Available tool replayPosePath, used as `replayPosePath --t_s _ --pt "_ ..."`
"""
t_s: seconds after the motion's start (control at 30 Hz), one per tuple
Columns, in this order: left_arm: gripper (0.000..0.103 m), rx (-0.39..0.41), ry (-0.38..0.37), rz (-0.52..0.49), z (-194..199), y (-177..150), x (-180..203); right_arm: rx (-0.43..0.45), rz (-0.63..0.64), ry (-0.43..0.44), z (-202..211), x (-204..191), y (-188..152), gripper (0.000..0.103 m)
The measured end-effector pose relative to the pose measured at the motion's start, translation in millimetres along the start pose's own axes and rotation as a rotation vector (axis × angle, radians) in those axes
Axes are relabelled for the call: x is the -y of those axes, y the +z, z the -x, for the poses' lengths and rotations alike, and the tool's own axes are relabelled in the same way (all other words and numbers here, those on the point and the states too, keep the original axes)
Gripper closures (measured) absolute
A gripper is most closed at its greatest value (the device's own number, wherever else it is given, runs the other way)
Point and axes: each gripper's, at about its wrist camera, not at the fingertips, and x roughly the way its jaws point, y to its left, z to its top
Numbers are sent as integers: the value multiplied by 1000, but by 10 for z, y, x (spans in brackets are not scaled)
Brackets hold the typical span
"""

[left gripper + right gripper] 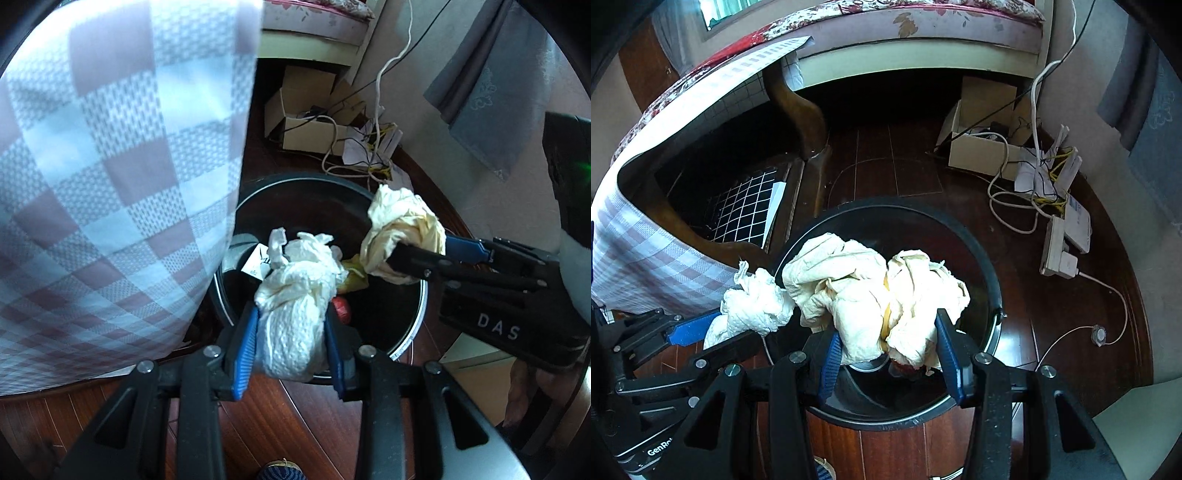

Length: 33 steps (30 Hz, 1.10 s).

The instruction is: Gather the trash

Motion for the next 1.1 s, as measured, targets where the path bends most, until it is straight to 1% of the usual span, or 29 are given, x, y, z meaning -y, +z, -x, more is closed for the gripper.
replayPosePath --t_s 0.13,0.2,0.23,0.27,0.3,0.33,0.37,0.43,0.47,0.5,0.63,0.73,0.83,1.0,1.1 --pt "67 -5 0 2 -64 32 38 -10 0 8 -52 5 8 54" --pt "65 -6 -8 7 -93 42 51 -16 -5 17 -75 6 18 53" --pt "63 -3 -15 15 -76 35 28 -18 -10 26 -95 18 23 51" --pt "49 2 -17 23 -83 33 26 -22 -15 -2 -130 58 27 40" --pt "25 3 0 28 -96 32 31 -20 -27 -47 -141 96 23 23" --pt "16 8 19 33 -99 28 35 -23 -53 -64 -150 160 15 19" --pt "9 13 21 34 -90 23 36 -33 -86 -59 -155 237 5 19" --pt "4 10 29 26 -96 16 50 -42 -126 -99 -153 342 -12 18" --pt "2 1 32 21 -109 12 60 -46 -138 -121 -149 381 -25 10" --pt "1 -2 39 20 -123 8 69 -45 -144 -135 -141 396 -33 1" --pt "1 -22 38 20 -160 -19 76 -63 -125 -186 -139 393 -77 1" --pt "1 -26 31 9 -159 -30 112 -61 -135 -220 -95 425 -89 1" --pt "1 -26 22 9 -147 -15 145 -45 -165 -228 -1 493 -110 1" --pt "1 -5 -9 4 7 19 202 -10 -178 -260 228 484 -135 1" --pt "1 13 -22 -4 141 62 256 2 -180 -297 383 468 -154 1"
